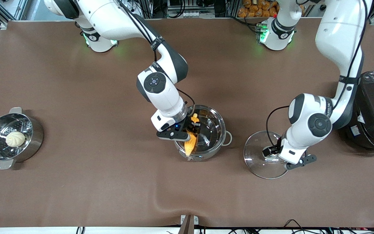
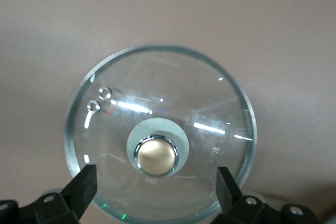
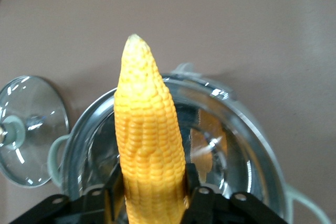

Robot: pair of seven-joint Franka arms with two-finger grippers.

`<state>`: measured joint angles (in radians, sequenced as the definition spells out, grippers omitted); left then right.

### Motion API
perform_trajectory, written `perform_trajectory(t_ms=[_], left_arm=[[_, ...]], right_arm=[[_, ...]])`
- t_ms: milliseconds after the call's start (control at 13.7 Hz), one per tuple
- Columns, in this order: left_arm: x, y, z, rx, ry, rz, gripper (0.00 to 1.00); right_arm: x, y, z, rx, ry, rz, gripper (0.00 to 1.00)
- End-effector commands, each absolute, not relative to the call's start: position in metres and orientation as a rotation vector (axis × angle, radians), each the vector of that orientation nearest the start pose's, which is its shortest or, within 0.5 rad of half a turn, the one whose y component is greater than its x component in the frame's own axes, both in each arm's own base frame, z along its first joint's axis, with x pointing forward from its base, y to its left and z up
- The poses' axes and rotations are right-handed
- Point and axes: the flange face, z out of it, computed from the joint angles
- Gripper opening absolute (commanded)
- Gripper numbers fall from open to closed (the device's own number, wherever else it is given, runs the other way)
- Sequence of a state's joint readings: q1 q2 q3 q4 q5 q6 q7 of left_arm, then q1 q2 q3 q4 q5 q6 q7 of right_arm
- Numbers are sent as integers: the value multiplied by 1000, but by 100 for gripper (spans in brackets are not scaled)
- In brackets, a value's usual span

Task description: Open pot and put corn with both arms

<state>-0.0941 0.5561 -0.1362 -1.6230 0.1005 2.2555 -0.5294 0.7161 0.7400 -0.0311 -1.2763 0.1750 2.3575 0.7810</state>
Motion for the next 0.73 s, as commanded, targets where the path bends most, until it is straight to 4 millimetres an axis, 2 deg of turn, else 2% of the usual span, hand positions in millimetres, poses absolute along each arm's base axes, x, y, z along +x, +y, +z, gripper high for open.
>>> perform_trajectory(t_ms=[0, 73, 146, 219, 292, 365, 438, 510, 656], left_arm=[[659, -135, 378, -3098, -307, -152, 100], [652, -134, 403, -3091, -276, -143, 100], [645, -132, 430, -3084, -246, -150, 100], [638, -130, 454, -3082, -216, -179, 100], [633, -131, 477, -3085, -170, -222, 100], [625, -132, 498, -3085, -143, -248, 100], [615, -133, 519, -3086, -122, -232, 100], [603, -133, 543, -3081, -108, -217, 100], [576, -132, 580, -3103, -61, -149, 100]], right_arm=[[592, 502, 357, -2806, 268, -230, 100], [594, 497, 357, -2822, 264, -221, 100], [602, 483, 358, -2836, 280, -206, 100], [610, 467, 366, -2863, 253, -182, 100], [619, 441, 375, -2909, 200, -137, 100], [628, 410, 388, -2945, 197, -78, 100], [641, 371, 406, -2955, 243, -74, 100], [650, 333, 416, -2980, 279, -82, 100], [655, 267, 431, -3081, 177, -143, 100]])
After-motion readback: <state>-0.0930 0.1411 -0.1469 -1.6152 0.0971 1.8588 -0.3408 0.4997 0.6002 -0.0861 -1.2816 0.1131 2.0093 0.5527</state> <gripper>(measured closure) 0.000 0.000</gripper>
